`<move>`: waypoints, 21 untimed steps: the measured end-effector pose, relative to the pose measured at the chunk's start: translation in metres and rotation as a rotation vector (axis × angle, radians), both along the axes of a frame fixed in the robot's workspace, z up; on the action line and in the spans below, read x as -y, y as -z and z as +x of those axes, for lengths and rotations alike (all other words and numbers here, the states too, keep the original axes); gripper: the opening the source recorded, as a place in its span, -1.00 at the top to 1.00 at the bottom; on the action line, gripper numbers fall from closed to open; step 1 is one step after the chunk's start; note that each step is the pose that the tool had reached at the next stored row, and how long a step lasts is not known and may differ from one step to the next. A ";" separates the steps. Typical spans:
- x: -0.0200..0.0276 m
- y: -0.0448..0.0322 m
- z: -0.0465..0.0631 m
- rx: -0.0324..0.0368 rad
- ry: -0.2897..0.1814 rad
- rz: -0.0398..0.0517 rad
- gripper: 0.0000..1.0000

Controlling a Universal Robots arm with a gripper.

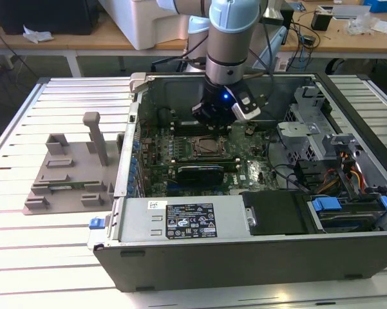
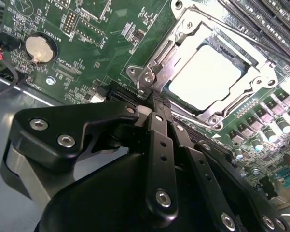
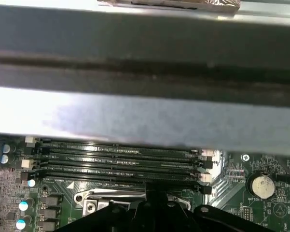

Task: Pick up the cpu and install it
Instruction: 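Install the first cpu locking lever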

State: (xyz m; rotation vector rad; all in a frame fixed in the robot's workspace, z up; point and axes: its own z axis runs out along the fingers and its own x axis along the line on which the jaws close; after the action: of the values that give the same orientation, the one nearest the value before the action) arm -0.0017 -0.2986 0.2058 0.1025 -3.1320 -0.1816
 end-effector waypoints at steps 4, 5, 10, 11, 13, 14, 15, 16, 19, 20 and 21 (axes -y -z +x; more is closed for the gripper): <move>-0.0005 0.0011 0.003 0.0000 0.000 -0.0257 0.79; -0.0013 0.0014 0.004 -0.0002 0.000 -0.0377 0.79; -0.0025 0.0028 0.005 0.0001 0.000 -0.0628 0.79; -0.0025 0.0027 0.005 0.0000 0.000 -0.0630 0.79; -0.0026 0.0024 0.005 0.0005 0.000 -0.0630 0.79; -0.0026 0.0024 0.005 0.0006 0.000 -0.0629 0.79; -0.0026 0.0025 0.005 0.0007 0.000 -0.0636 0.79; -0.0027 0.0028 0.005 0.0006 0.000 -0.0660 0.79; -0.0031 0.0042 0.005 0.0002 0.000 -0.0766 0.79; -0.0035 0.0049 0.005 0.0002 0.000 -0.0834 0.79; -0.0045 0.0050 0.005 0.0004 0.000 -0.0861 0.79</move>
State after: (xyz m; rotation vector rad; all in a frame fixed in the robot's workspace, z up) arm 0.0033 -0.2941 0.2008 0.1021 -3.1346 -0.0465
